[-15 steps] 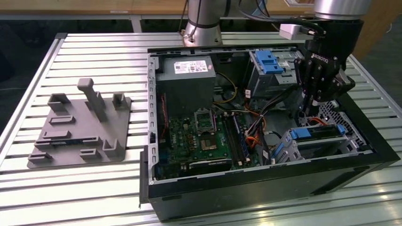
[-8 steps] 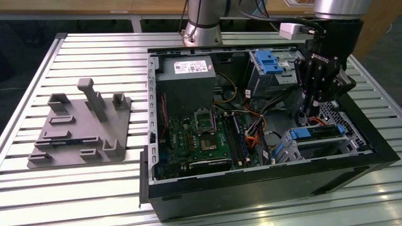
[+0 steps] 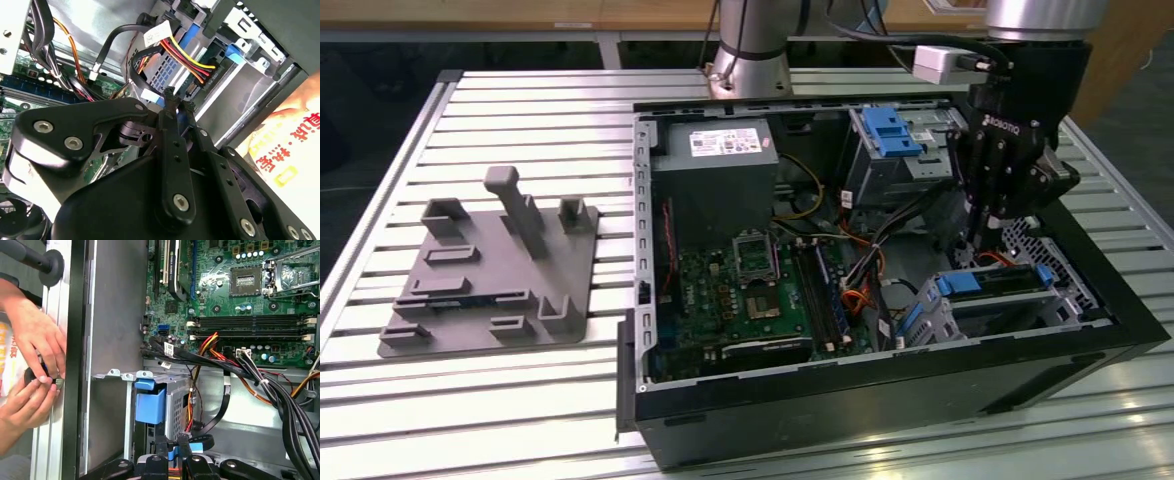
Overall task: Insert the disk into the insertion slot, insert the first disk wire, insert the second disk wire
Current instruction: 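Insert the second disk wire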
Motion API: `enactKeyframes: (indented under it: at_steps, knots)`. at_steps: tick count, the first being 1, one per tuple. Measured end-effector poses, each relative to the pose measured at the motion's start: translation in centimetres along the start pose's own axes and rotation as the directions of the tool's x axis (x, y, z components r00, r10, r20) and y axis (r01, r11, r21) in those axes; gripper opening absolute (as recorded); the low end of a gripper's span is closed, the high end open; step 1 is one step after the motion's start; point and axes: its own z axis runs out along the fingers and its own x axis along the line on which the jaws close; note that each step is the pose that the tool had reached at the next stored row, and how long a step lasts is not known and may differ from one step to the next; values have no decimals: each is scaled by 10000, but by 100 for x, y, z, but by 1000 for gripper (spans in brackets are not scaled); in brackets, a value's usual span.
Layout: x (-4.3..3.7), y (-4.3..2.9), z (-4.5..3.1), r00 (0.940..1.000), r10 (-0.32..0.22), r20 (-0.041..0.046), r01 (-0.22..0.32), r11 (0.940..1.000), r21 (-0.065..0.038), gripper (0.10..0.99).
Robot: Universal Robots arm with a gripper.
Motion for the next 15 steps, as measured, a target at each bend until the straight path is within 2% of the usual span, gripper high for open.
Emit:
enactKeyframes:
  at_steps: [1, 2, 3, 5, 6, 8, 11, 13, 15]
  knots:
    - [1, 0, 1, 10000, 1, 8, -1, 10000, 1, 200]
    - [5, 1, 3, 9999, 6, 119, -6, 10000, 14, 200]
    - [12, 1, 6, 9996, 12, 271, -13, 10000, 30, 200]
    - [23, 2, 11, 9980, 25, 627, -29, 10000, 65, 200]
    - [32, 3, 14, 9972, 28, 741, -33, 10000, 73, 200]
    - [49, 4, 21, 9959, 33, 900, -40, 10000, 84, 200]
    - [66, 0, 28, 9951, 53, 989, -61, 9999, 83, 200]
    - [68, -3, 28, 9941, 103, 1083, -112, 9999, 72, 200]
    - [68, -6, 28, 9920, 172, 1250, -181, 9998, 63, 200]
